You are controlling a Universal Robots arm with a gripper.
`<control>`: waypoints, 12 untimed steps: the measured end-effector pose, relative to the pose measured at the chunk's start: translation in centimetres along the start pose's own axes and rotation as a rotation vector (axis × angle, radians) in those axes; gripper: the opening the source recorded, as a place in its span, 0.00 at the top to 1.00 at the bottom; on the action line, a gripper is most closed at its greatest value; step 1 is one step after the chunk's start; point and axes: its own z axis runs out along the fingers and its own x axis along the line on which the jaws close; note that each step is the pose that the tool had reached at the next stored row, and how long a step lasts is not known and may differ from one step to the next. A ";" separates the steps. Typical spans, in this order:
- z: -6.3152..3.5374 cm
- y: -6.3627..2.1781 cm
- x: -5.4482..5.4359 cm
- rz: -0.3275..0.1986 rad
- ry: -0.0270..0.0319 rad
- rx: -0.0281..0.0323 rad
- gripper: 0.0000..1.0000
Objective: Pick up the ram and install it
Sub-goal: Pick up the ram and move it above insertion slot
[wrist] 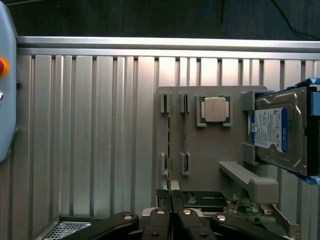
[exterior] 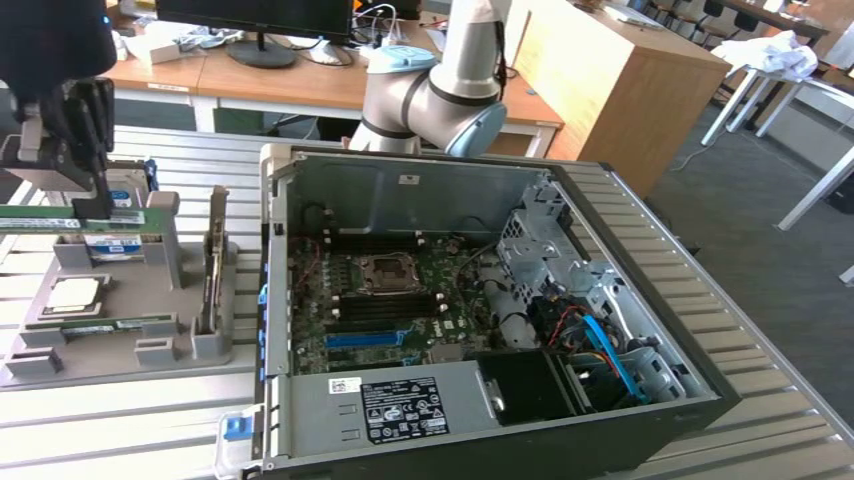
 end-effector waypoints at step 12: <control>-0.02 -2.06 0.0 0.000 0.0001 -0.0002 0.88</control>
